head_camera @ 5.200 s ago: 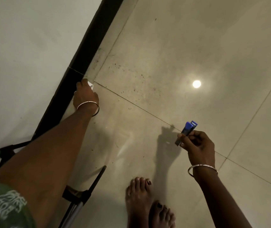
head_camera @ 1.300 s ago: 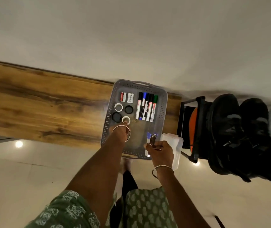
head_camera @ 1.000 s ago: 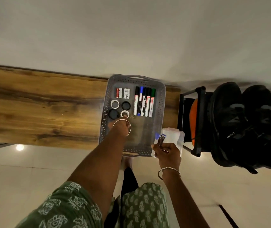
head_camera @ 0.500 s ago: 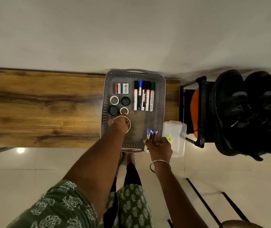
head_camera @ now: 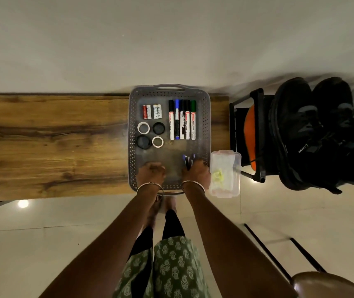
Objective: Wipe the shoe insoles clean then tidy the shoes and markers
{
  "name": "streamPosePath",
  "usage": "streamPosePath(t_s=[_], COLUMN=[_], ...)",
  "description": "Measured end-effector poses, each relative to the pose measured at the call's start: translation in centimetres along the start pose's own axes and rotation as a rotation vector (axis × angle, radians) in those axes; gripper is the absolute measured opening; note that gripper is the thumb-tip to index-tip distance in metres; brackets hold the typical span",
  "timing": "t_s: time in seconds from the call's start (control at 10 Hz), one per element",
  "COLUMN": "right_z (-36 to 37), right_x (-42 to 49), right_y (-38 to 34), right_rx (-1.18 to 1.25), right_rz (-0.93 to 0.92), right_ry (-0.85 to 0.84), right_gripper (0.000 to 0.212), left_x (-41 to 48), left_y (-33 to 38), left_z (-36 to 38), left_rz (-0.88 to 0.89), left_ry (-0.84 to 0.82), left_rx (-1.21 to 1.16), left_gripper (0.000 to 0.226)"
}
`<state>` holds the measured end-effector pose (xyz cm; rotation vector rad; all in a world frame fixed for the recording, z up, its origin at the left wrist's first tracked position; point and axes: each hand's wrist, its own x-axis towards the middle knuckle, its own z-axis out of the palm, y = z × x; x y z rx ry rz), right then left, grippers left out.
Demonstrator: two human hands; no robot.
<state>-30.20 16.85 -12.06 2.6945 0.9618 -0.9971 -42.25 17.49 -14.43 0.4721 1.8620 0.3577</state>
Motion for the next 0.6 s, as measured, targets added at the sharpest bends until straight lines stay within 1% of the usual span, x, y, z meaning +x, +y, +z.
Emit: streamPosePath(t_s=[0.1,0.2,0.3,0.4,0.5,0.6], right_z=[0.4,0.7,0.8,0.3,-1.1,-1.6], right_x=[0.7,1.1,1.3,0.5,-1.4,-3.1], right_y=[0.2,0.4,0.5,0.8,1.3,2.2], right_rx=[-0.049,-0.067,-0.049,0.006,0.059,0.099], right_rz=[-0.014,-0.033,-0.043,-0.032,-0.037,-0.021], right_ry=[0.020,0.035,0.027,0.019,0.003,-0.010], right_gripper=[0.026,0.023,0.024,0.028,0.027,0.026], left_x=[-0.8,-0.6,-0.4,-1.0,-1.5,-2.9], left_y=[0.3,1.0,1.4,2.3,2.7,3.0], left_z=[-0.4,-1.0,-1.3,-1.9,-2.7,-2.9], left_rz=[0.069,0.071,0.090,0.146,0.140,0.166], left_ry=[-0.027,-0.055,-0.044,-0.028,-0.094,-0.105], left_rx=[0.090,0.137,0.067,0.087,0.046,0.022], left_gripper=[0.016,0.020,0.019,0.020,0.029,0.029])
